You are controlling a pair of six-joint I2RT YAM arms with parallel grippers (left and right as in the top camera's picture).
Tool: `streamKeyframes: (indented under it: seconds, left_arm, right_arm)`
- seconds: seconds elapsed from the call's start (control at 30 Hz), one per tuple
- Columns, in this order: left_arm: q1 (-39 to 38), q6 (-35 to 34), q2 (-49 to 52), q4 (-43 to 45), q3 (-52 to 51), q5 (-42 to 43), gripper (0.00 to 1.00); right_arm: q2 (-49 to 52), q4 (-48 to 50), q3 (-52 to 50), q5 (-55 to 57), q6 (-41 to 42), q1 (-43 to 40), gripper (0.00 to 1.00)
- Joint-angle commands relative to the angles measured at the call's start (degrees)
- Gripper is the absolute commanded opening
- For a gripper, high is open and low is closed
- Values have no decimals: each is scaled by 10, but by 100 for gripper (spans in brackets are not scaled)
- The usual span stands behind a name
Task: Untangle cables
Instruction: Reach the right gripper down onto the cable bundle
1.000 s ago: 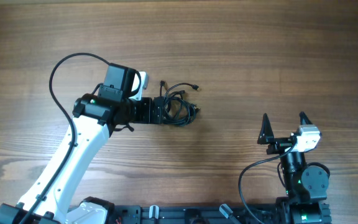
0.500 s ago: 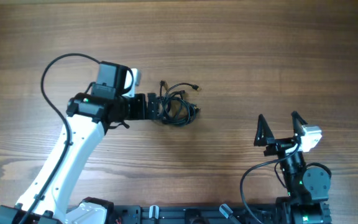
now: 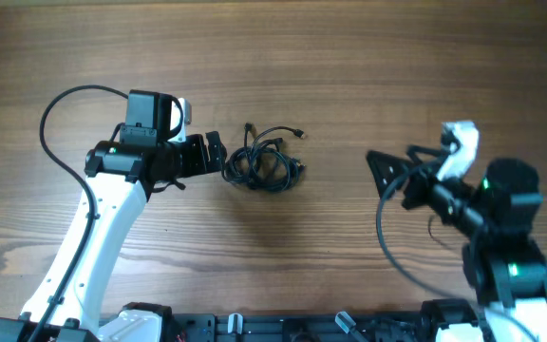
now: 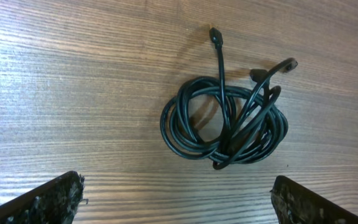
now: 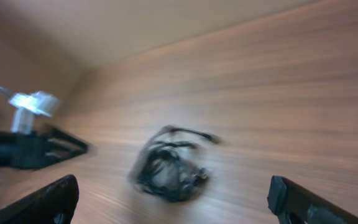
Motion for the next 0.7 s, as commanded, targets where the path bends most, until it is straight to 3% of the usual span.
streamKeyframes:
  seconds: [0.0,0.07,0.2,0.4,0.53,0.67]
  left_arm:
    - [3,-7,1,2,11,-5,100]
    - [3,-7,1,2,11,-5,100]
    - [3,-7,1,1,11,-5,100]
    - [3,-8,1,1,11,-8,100]
    - [3,-55,1,1,11,-72,100]
    - [3,-55,1,2,11,-120,100]
  right_arm:
    - [112,97,20,-233,166,0,100]
    - [174,156,20,-272,211,15,100]
    - [262,246,20,-283,218,82,100]
    - [333,257,19,-111,219,201,100]
    - [356,257,18,-55,219,244,100]
    - [386,257,18,3,227,281,100]
